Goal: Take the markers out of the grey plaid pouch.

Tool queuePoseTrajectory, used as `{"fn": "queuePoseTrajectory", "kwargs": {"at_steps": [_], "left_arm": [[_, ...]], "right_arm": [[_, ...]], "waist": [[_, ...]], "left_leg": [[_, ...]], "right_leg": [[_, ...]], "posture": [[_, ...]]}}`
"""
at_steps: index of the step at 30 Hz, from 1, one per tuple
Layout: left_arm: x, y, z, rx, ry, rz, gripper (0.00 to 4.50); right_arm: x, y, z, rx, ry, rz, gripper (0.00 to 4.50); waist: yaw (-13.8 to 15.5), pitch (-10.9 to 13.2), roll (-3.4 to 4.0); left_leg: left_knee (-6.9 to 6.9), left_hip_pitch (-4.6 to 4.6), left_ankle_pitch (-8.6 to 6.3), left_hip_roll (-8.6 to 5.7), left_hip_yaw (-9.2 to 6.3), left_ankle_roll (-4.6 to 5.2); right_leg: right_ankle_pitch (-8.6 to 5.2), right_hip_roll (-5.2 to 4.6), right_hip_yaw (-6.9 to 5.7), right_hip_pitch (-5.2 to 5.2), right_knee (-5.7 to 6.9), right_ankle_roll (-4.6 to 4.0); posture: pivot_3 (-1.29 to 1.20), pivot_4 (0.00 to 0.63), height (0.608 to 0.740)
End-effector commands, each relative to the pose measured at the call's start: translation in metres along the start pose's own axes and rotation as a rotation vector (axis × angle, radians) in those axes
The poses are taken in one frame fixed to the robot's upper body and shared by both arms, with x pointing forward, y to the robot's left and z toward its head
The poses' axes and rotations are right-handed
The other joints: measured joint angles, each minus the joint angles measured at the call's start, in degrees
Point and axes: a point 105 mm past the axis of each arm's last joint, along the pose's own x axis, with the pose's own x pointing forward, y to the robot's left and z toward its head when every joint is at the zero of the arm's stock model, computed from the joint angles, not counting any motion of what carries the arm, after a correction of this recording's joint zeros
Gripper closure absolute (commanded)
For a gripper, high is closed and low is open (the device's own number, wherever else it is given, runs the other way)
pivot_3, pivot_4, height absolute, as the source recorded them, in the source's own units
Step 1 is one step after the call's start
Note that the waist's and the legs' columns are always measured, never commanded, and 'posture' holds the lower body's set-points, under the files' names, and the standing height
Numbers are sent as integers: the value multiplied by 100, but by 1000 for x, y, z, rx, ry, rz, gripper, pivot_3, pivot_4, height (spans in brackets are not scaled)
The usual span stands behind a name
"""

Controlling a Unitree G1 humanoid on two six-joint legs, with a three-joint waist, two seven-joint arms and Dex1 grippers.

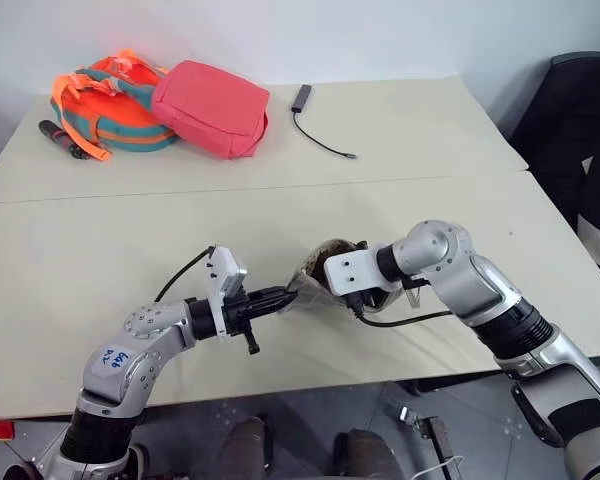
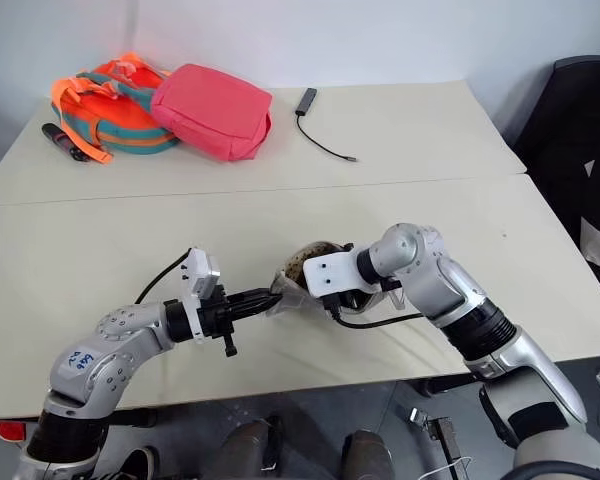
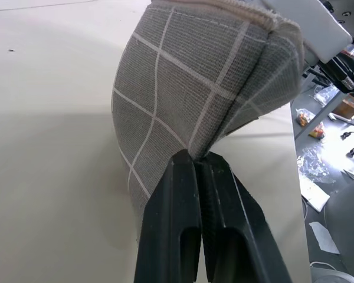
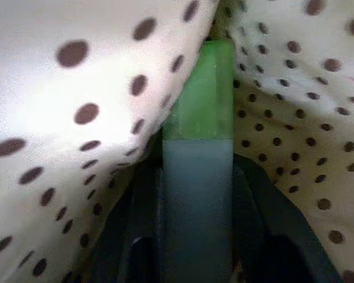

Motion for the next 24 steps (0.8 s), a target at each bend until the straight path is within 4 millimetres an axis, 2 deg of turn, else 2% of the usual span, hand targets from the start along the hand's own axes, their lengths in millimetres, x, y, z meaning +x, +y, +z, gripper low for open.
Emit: {"fn": "queuePoseTrajectory", "kwargs": {"at_steps": [1, 5, 16, 24], "left_arm": [[-1, -7, 9, 69, -28, -17, 4500], [-2, -1, 8, 124, -15, 9, 4500], [-3, 10, 10, 216, -33, 66, 4500], [-14, 29, 10, 273, -12, 137, 4500]], "right_arm": [[-21, -16, 18, -33, -53, -66, 3390], [-40, -31, 29, -9, -121, -136, 3390], [-53, -30, 35, 66, -211, -150, 3390], [-85, -45, 41, 109, -279, -230, 3390]], "waist": [[0, 0, 0], [-1, 0, 0], [6, 0, 0], [5, 1, 0]], "left_leg": [[0, 0, 0, 0, 0, 0], [-1, -1, 0, 0, 0, 0], [-3, -3, -1, -1, 0, 1], [-3, -4, -1, -1, 0, 1]], "right_leg": [[0, 0, 0, 0, 0, 0], [0, 0, -1, -1, -1, 0], [0, -2, -2, -1, -3, 0], [0, -2, -3, -3, -3, 0]], "posture": [[0, 150, 740], [0, 150, 740], [0, 150, 740], [0, 150, 740]]}}
